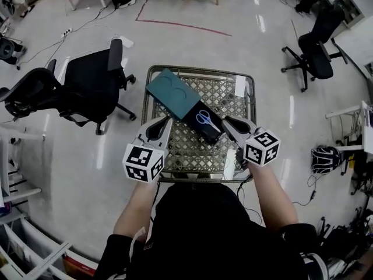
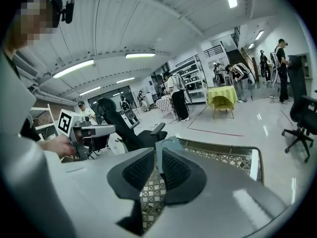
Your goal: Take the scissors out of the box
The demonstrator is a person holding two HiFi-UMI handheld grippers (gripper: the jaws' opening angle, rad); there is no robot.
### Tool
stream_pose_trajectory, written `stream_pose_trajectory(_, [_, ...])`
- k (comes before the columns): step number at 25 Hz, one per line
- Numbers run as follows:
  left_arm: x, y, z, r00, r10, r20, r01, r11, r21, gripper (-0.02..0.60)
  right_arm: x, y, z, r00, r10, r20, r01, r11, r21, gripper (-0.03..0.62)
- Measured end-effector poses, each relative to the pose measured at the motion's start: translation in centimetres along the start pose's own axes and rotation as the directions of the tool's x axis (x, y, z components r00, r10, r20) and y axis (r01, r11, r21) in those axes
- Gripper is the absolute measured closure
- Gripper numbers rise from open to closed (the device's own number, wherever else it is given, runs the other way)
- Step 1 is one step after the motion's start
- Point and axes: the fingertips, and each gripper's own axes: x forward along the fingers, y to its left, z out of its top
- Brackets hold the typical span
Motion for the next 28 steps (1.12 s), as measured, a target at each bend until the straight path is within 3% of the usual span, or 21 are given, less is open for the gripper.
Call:
stream_pose_trajectory(12, [1.7,0.4,-3.5,0.995,0.033,-0.095,-0.036,0.999,-0.03,0.565,5.8,-2.9,-4.9,0.976,0.002,-0.22,-0.035,0.989,-0.145,0.507])
stream_pose_trajectory(23, [2.3,2.1,-7.0,0.984,0.078,-0.157,-0.087,0.995,-0.05,0.565,11.6,-6.6,-12.8,0.893,-0.042,-0.448,-0.098,0.953,-0.285,0.503])
stream_pose_trajectory(28, [1.8,2.5,-9.1,0.983,0.09,-0.16,-0.108,0.988,-0.107,0.565,13.4,-7.7,-15.7,0.846,-0.068,-0.529,-0.118,0.943,-0.31,0.491])
